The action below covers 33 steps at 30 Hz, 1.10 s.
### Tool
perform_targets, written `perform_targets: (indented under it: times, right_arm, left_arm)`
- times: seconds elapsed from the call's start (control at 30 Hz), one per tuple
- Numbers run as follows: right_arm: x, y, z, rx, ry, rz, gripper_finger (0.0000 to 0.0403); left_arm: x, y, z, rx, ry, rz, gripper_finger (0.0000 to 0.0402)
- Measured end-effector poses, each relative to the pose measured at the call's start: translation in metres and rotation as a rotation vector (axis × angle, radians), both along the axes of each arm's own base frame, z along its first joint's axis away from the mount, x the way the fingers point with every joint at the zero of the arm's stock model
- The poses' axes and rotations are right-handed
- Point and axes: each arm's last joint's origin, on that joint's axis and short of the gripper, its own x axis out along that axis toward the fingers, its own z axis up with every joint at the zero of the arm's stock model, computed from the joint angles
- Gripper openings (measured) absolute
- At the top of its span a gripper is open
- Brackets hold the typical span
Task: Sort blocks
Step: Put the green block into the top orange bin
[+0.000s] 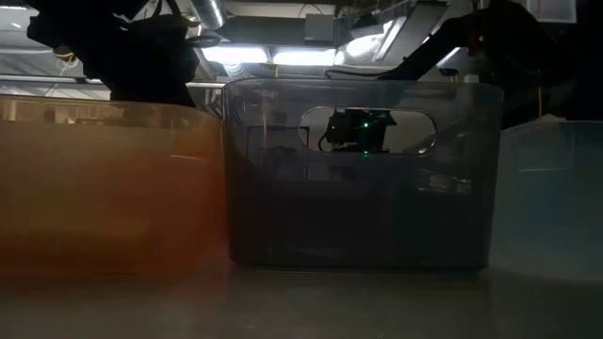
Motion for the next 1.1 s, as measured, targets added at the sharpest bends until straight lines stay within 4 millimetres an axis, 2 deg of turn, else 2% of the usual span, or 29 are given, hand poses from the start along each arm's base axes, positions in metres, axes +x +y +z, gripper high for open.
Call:
perform_targets:
  times: [0.13, 0.37, 0.53, 0.67, 0.87, 0.97, 1.1]
  right_arm:
    - [0.0, -0.001, 0.0, -0.007, -0.001, -0.002, 0.0161]
    - [0.0, 0.0, 0.002, -0.007, 0.001, -0.002, 0.0082]
    - [0.001, -0.001, 0.005, -0.013, -0.013, 0.0, 0.0062]
    - [0.0, 0.0, 0.004, -0.003, -0.011, 0.002, 0.0048]
    - [-0.001, 0.001, 0.004, 0.005, -0.003, 0.002, 0.0006]
    - [-0.001, 0.001, 0.004, 0.006, 0.002, -0.018, 0.0004]
    - [-0.001, 0.001, 0.003, 0.011, 0.005, -0.02, 0.0028]
  left_arm:
    - [-0.002, 0.0, 0.004, -0.039, -0.019, 0.001, 0.0169]
    - [-0.011, 0.001, 0.022, -0.073, -0.108, -0.022, 0.0169]
    - [-0.017, 0.002, 0.031, -0.078, -0.153, -0.025, 0.0169]
    - [-0.018, 0.002, 0.033, -0.081, -0.16, -0.025, 0.0169]
    - [-0.018, 0.002, 0.033, -0.082, -0.163, -0.025, 0.0169]
    - [-0.018, 0.002, 0.033, -0.082, -0.162, -0.025, 0.0169]
    - [-0.018, 0.002, 0.033, -0.082, -0.162, -0.025, 0.0169]
